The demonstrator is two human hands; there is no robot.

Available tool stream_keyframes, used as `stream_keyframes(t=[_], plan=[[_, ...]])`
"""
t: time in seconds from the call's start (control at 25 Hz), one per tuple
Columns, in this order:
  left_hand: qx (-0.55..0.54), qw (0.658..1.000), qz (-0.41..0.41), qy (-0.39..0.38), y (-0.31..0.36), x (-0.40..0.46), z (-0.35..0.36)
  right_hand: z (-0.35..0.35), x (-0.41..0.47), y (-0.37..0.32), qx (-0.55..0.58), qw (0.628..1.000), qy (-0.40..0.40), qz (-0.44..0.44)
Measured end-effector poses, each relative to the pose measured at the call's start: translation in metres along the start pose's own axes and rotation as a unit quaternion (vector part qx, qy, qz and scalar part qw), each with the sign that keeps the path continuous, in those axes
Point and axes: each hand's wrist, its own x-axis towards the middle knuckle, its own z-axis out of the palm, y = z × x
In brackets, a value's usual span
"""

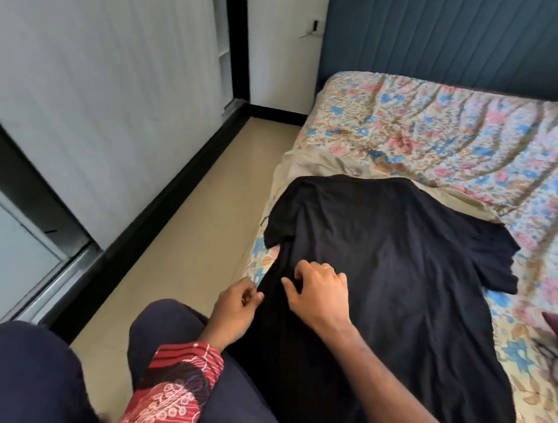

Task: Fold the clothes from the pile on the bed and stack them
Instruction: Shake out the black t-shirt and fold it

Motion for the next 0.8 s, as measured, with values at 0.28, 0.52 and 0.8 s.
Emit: stream_keyframes(t=[0.28,0.52,0.8], plan=[[-0.022,0.984,-0.111,-0.137,0.011,-0.023,-0.039,-0.006,0.003,-0.006,0.084,0.993,-0.051,0.072],[0.089,0.956,-0.136,-0.245,0.009,-0.041,-0.074,-0.019,0.06,-0.051,0.002,0.999,-0.033,-0.025],[0.056,0.94,-0.148,-0.302,-0.003,-0.032,-0.076,0.042,0.134,-0.079,-0.11,0.976,-0.186,0.039]])
